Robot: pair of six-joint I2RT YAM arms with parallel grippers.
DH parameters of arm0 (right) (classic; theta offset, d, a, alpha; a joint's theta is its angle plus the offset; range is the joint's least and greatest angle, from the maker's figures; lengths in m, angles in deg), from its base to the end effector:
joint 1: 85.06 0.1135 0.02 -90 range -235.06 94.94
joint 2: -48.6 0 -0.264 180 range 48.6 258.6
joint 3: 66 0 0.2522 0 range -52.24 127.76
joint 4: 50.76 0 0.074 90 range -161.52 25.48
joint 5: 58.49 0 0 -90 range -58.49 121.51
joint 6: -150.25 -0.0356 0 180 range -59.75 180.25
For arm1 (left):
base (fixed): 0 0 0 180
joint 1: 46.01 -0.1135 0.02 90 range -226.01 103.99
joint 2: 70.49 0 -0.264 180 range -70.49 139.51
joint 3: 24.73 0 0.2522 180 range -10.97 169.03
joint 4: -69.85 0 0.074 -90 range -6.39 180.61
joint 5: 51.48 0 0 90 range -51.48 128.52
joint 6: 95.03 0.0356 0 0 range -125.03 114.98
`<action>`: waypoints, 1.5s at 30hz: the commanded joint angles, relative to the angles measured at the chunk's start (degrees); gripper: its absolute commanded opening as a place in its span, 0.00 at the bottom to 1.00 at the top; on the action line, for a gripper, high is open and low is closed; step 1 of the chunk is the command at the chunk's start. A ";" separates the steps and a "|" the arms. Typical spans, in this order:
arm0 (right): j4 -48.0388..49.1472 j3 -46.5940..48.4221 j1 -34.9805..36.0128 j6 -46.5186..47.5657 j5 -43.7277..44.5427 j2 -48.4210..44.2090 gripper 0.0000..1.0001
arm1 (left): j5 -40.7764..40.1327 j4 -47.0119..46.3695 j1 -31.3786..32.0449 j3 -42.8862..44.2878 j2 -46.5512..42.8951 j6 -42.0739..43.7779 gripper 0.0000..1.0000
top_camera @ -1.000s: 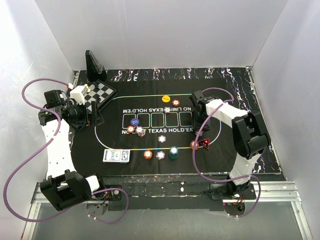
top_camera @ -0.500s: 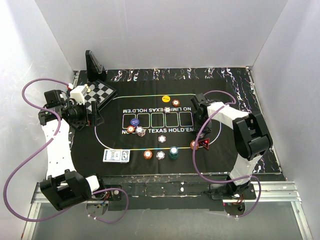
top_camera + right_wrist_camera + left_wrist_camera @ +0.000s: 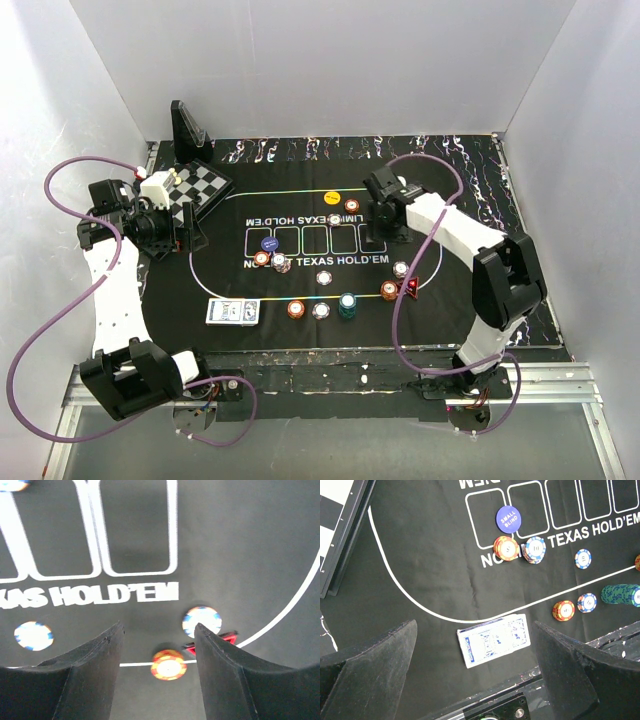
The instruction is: Distribute texas hold em gaming equipment
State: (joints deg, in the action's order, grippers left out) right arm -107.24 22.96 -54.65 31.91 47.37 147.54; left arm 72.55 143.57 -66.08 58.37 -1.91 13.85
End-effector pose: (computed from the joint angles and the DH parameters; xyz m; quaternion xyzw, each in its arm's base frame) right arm 0.3091 0.1701 0.2313 0.0106 0.9700 -0.0186 0.2423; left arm 0.2142 0.0570 0.3336 0.0681 0.9227 -0.1813 0.3335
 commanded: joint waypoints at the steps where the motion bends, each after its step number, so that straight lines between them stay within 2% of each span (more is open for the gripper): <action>1: -2.54 8.37 7.45 -0.05 -0.20 1.95 0.64 | 0.61 -0.55 0.12 -0.43 -0.99 0.11 1.00; 7: -5.26 20.32 14.58 -0.93 -3.02 12.49 0.62 | 0.61 -0.64 0.12 -0.79 -1.16 -0.15 1.00; 12: -6.67 25.17 17.48 -1.37 -4.25 18.74 0.63 | -0.01 -0.55 0.12 -0.52 -1.34 0.20 1.00; 30: -3.16 19.81 20.21 -3.22 -5.48 22.70 0.57 | 0.08 -0.55 0.12 -0.52 -1.78 0.29 1.00; 45: -1.40 17.44 22.76 -4.62 -5.66 22.44 0.50 | -0.09 -0.29 0.04 -0.52 -2.39 0.37 1.00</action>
State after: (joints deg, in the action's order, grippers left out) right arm -109.21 41.82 -33.30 28.50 41.84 170.38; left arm 72.33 143.55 -66.08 57.84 -2.17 13.85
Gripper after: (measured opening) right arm 0.510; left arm 0.995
